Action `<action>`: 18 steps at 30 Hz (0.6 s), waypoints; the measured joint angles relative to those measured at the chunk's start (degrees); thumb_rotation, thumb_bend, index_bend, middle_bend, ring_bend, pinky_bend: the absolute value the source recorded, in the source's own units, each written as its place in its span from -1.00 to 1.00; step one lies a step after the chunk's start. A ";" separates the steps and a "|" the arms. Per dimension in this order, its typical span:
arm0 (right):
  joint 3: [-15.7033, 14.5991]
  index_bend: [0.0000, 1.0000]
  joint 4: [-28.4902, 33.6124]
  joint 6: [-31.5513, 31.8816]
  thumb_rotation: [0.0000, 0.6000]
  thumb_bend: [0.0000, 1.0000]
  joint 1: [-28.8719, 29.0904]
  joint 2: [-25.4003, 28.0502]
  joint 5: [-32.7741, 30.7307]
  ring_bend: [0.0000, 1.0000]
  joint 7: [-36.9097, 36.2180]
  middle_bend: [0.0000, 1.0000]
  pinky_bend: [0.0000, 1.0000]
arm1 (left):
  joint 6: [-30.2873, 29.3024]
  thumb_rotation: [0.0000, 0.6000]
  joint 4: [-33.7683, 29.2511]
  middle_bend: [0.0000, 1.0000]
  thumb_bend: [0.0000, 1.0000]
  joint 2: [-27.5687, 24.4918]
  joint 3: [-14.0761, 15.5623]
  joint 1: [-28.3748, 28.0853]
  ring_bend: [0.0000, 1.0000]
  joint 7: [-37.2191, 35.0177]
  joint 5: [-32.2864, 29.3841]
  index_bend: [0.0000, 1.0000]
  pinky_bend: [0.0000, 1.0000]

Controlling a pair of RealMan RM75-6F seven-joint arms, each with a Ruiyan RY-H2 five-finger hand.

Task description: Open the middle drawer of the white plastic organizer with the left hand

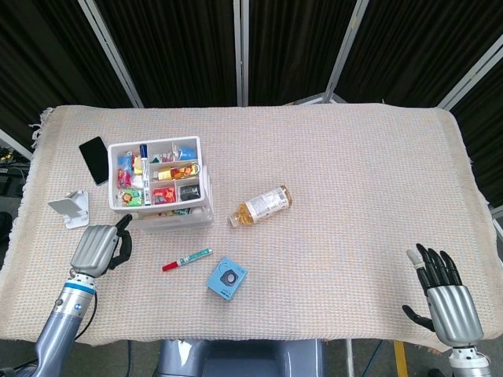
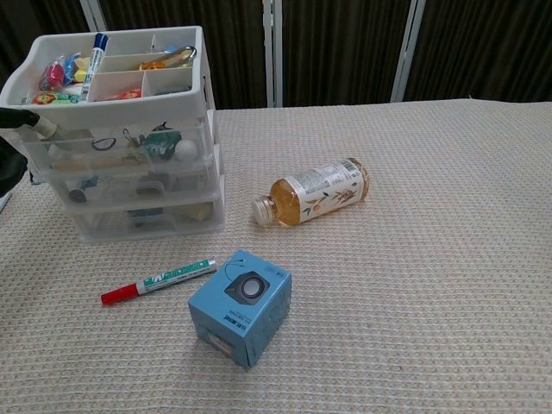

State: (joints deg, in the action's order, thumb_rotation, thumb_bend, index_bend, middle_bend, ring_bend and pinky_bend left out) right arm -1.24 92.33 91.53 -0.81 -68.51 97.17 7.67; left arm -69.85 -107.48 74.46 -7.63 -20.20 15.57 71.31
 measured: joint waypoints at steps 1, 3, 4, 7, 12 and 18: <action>0.01 -1.00 0.00 0.01 1.00 -0.97 -0.01 0.00 -0.02 -1.00 0.02 -1.00 -1.00 | 0.03 1.00 -0.11 0.56 0.57 -0.04 0.01 -0.04 0.60 -0.01 -0.08 -0.23 0.23; 0.02 -1.00 0.02 0.05 1.00 -0.97 -0.01 0.00 -0.02 -1.00 -0.01 -1.00 -1.00 | -0.05 1.00 -0.40 0.56 0.57 -0.17 0.11 -0.05 0.60 -0.33 0.08 -0.11 0.23; 0.03 -1.00 0.02 0.04 1.00 -0.96 -0.01 -0.01 -0.04 -1.00 0.01 -1.00 -1.00 | -0.12 1.00 -0.55 0.56 0.57 -0.25 0.16 -0.03 0.60 -0.59 0.25 -0.08 0.24; -0.02 -1.00 -0.01 -0.06 1.00 -0.97 0.00 -0.04 -0.02 -1.00 0.17 -1.00 -1.00 | -0.45 1.00 -0.99 0.56 0.58 -0.47 0.28 0.10 0.61 -1.79 0.87 0.00 0.25; -0.17 -1.00 -0.14 -0.24 1.00 -0.97 0.02 -0.29 0.09 -1.00 0.58 -1.00 -1.00 | -0.91 1.00 -1.99 0.56 0.58 -1.39 0.88 0.52 0.61 -3.61 2.40 0.01 0.25; -0.25 -1.00 0.07 0.22 1.00 -0.97 -0.13 -0.20 0.46 -1.00 0.65 -1.00 -1.00 | -1.09 1.00 -3.09 0.56 0.58 -2.81 3.14 1.37 0.61 -4.63 4.67 0.00 0.25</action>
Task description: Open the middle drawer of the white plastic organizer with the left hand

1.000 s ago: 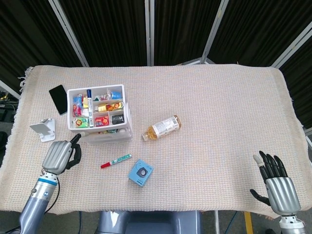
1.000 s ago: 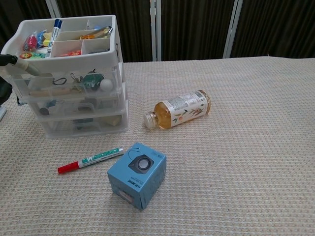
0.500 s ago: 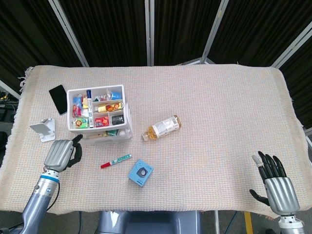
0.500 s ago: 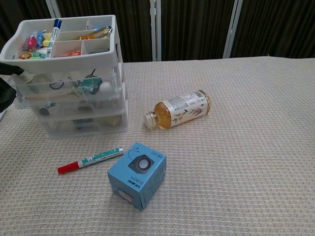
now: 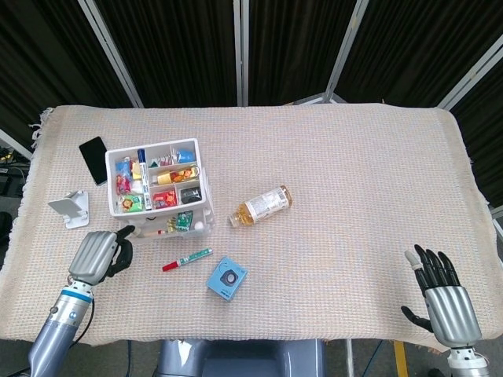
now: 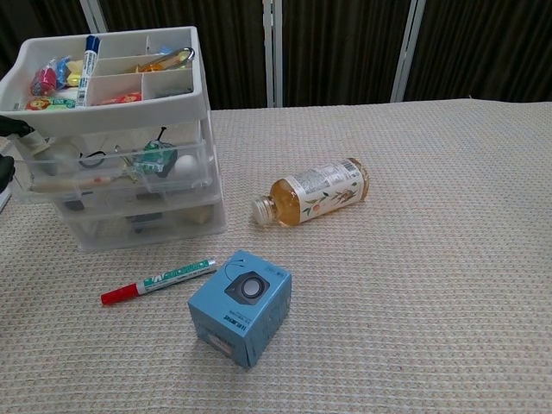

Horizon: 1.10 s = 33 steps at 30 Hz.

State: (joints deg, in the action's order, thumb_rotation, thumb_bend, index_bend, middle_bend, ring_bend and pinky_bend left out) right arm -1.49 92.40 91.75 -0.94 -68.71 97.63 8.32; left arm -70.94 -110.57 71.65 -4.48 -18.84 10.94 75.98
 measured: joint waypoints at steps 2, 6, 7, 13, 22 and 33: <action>-0.01 -1.00 0.05 0.05 1.00 -0.97 -0.05 0.03 0.01 -1.00 -0.01 -1.00 -1.00 | 0.00 1.00 -0.05 0.56 0.58 -0.23 0.69 0.24 0.61 -0.16 0.55 0.00 0.25; -0.07 -1.00 0.08 -0.12 1.00 -0.97 -0.02 0.04 -0.04 -1.00 -0.01 -1.00 -1.00 | -0.31 1.00 0.13 0.56 0.58 -0.49 2.17 0.89 0.61 -0.70 2.49 -0.09 0.25; -0.05 -1.00 0.07 -0.12 1.00 -0.96 -0.01 0.02 -0.03 -1.00 0.04 -1.00 -1.00 | -0.34 1.00 0.18 0.56 0.58 -0.51 2.33 0.96 0.61 -0.73 2.72 -0.10 0.25; -0.05 -1.00 0.10 -0.07 1.00 -0.97 -0.02 0.04 0.00 -1.00 -0.06 -1.00 -1.00 | -0.66 1.00 0.47 0.56 0.58 -0.39 3.16 1.35 0.61 -1.04 4.07 -0.10 0.25; -0.05 -1.00 0.05 -0.10 1.00 -0.97 0.01 0.04 0.04 -1.00 -0.08 -1.00 -1.00 | -2.30 1.00 -0.06 0.56 0.58 -1.06 3.16 1.94 0.61 -1.72 5.74 -0.12 0.25; -0.05 -1.00 0.11 -0.07 1.00 -0.97 0.00 0.08 0.05 -1.00 -0.15 -1.00 -1.00 | -4.42 1.00 0.14 0.56 0.58 -0.42 3.17 2.70 0.61 2.19 6.83 -0.11 0.25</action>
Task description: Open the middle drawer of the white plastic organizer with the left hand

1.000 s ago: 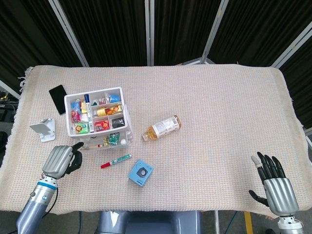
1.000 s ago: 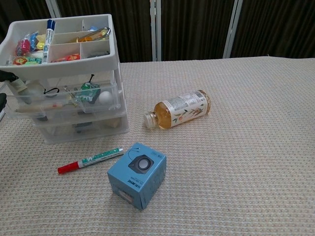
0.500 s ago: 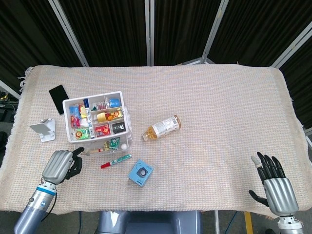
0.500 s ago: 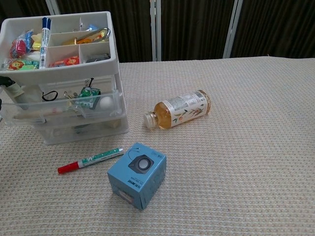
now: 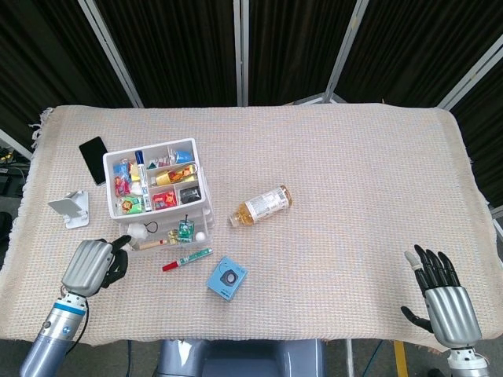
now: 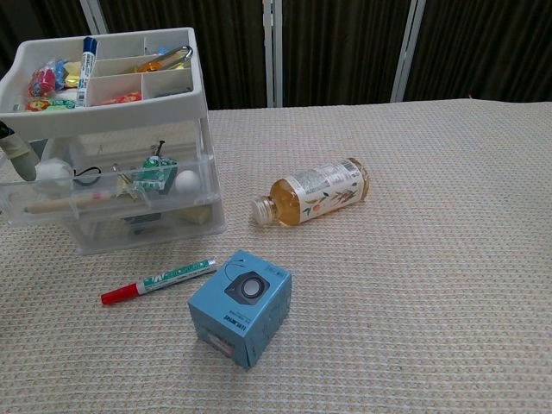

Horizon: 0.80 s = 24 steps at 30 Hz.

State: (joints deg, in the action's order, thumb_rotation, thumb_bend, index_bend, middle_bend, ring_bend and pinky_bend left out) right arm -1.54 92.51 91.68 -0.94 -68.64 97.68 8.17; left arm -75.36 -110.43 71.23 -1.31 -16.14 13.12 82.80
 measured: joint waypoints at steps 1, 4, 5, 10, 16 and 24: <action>0.00 -1.00 0.01 0.04 1.00 -0.97 -0.01 0.01 0.02 -1.00 -0.02 -1.00 -1.00 | 0.08 1.00 -0.14 0.56 0.58 -0.08 0.13 0.02 0.61 -0.01 0.13 -0.11 0.25; -0.01 -1.00 0.03 0.10 1.00 -0.97 -0.03 0.04 0.08 -1.00 -0.06 -1.00 -1.00 | 0.32 1.00 -0.54 0.56 0.58 -0.31 0.55 0.08 0.61 -0.02 0.58 -0.11 0.25; -0.03 -1.00 0.02 0.10 1.00 -0.97 -0.04 0.05 0.09 -1.00 -0.06 -1.00 -1.00 | 0.37 1.00 -0.62 0.56 0.58 -0.34 0.64 0.08 0.61 0.01 0.68 -0.11 0.25; -0.05 -1.00 0.07 0.16 1.00 -0.96 -0.06 0.10 0.14 -1.00 -0.12 -1.00 -1.00 | 0.70 1.00 -1.25 0.56 0.58 -0.56 1.32 0.15 0.61 0.33 1.44 -0.11 0.25; -0.04 -1.00 0.07 0.22 1.00 -0.97 -0.08 0.10 0.16 -1.00 -0.11 -1.00 -1.00 | 0.84 1.00 -1.60 0.56 0.58 -0.64 1.92 0.33 0.61 0.62 2.20 -0.11 0.25; -0.04 -1.00 0.06 0.10 1.00 -0.97 -0.07 0.01 0.11 -1.00 0.09 -1.00 -1.00 | 0.85 1.00 -2.41 0.56 0.58 -1.17 3.06 0.68 0.61 0.57 3.98 -0.11 0.25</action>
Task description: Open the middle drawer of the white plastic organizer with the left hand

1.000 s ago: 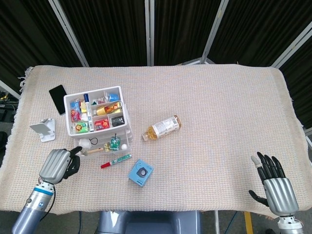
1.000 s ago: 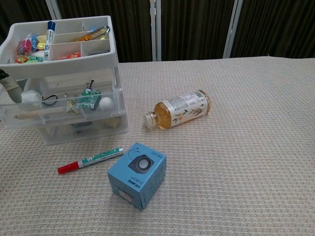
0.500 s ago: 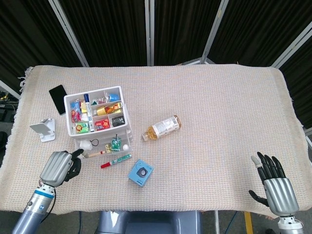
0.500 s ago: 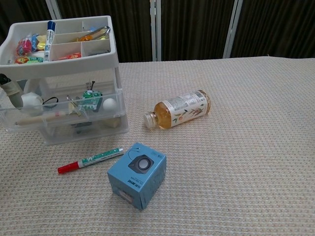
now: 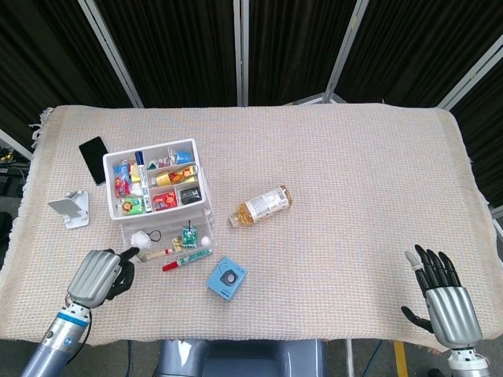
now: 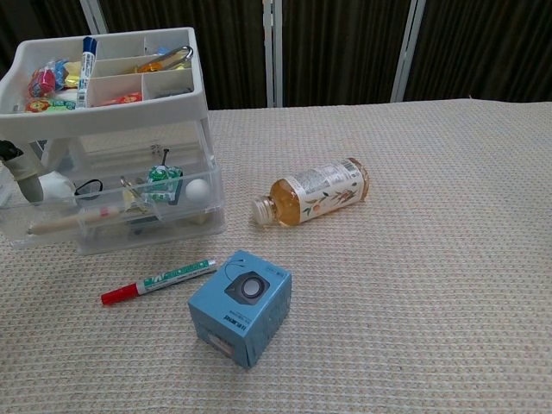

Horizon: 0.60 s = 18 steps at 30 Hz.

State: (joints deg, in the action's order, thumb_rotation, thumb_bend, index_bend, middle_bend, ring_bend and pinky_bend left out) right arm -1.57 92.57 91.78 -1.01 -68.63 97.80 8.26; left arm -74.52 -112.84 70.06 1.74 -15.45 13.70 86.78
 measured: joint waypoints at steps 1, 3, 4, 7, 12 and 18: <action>0.00 -1.00 0.01 0.01 1.00 -0.97 0.00 0.00 0.00 -1.00 0.00 -1.00 -1.00 | 0.00 1.00 -0.13 0.56 0.58 -0.06 0.12 0.04 0.61 -0.07 0.22 -0.11 0.25; 0.01 -1.00 0.00 0.04 1.00 -0.97 -0.02 0.00 -0.01 -1.00 0.01 -1.00 -1.00 | -0.06 1.00 -0.40 0.56 0.58 -0.21 0.37 0.13 0.61 -0.25 0.75 -0.11 0.25; 0.01 -1.00 -0.02 0.01 1.00 -0.97 -0.01 -0.01 -0.01 -1.00 0.03 -1.00 -1.00 | -0.11 1.00 -0.51 0.56 0.58 -0.28 0.50 0.17 0.61 -0.30 1.04 -0.11 0.25; -0.03 -1.00 -0.02 -0.05 1.00 -0.97 0.00 -0.03 0.02 -1.00 0.11 -1.00 -1.00 | -0.34 1.00 -0.91 0.56 0.58 -0.60 1.08 0.40 0.61 -0.38 2.23 -0.11 0.25; -0.03 -1.00 0.04 0.05 1.00 -0.97 -0.05 0.03 0.03 -1.00 0.01 -1.00 -1.00 | -0.78 1.00 -1.38 0.56 0.58 -1.02 2.06 0.88 0.61 -0.60 4.06 -0.13 0.25; -0.05 -1.00 0.03 -0.07 1.00 -0.97 -0.02 0.01 0.00 -1.00 0.07 -1.00 -1.00 | -1.83 1.00 -1.02 0.56 0.43 -1.04 1.67 1.34 0.61 -1.06 4.36 -0.29 0.25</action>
State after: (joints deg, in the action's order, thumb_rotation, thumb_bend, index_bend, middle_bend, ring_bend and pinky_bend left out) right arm -1.63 92.60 91.72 -1.03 -68.61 97.80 8.33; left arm -76.35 -113.85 69.02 3.41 -14.11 12.63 91.15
